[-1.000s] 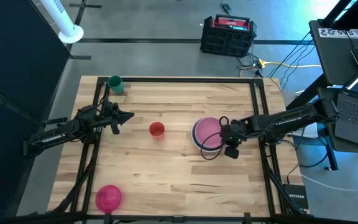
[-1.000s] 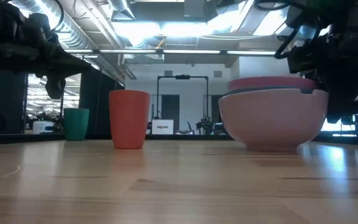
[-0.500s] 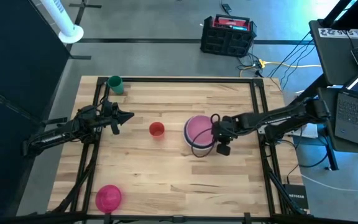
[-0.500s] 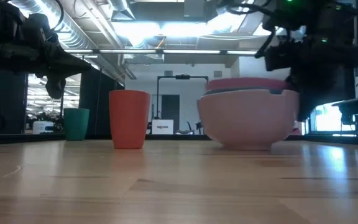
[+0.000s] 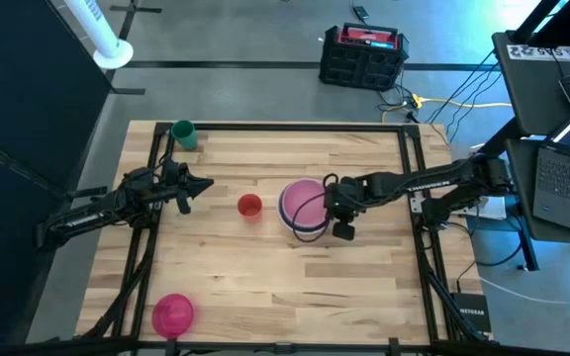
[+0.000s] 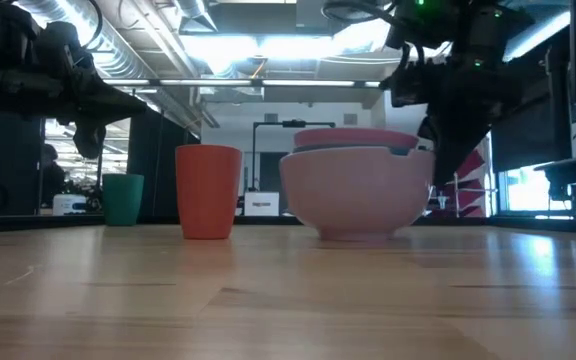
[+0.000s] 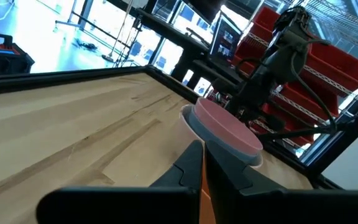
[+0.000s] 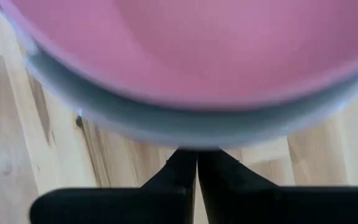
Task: Nest bowls inside each other
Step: Adjust the stacked bowls to the center of the table, then stack the pink bowl on top of the light pink bowl
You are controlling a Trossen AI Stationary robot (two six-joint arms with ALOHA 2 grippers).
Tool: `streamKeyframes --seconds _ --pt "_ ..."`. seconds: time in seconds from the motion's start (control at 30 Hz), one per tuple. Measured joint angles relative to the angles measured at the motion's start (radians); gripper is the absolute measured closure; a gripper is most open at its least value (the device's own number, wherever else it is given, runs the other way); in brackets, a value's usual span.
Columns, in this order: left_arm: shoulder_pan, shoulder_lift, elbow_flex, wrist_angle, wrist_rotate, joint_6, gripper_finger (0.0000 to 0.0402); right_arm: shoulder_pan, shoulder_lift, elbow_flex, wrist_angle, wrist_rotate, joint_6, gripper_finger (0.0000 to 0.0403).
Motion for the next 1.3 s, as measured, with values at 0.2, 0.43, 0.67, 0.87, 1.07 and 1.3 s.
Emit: streamKeyframes --seconds 0.2,0.43,0.67,0.87,1.07,1.3 --pt "0.000 0.000 0.000 0.003 0.001 -0.008 0.0402 0.000 -0.066 0.027 -0.079 0.034 0.052 0.0403" --pt "0.000 0.000 -0.002 0.013 0.006 -0.039 0.0402 0.000 -0.188 0.103 -0.130 0.127 0.119 0.0403" --pt "-0.001 0.000 0.014 0.036 0.014 -0.020 0.0402 0.000 -0.232 0.245 -0.087 0.193 0.109 0.0403" --pt "-0.001 0.000 0.037 0.038 0.016 0.009 0.0402 -0.011 -0.160 0.347 0.055 0.213 0.049 0.0403" --pt "-0.006 0.019 0.180 -0.061 0.035 0.093 0.0402 -0.013 -0.122 0.358 0.021 0.208 0.046 0.0403" --pt "-0.092 0.159 0.426 -0.366 0.168 0.216 0.0395 -0.012 -0.115 0.352 -0.027 0.199 0.053 0.0403"
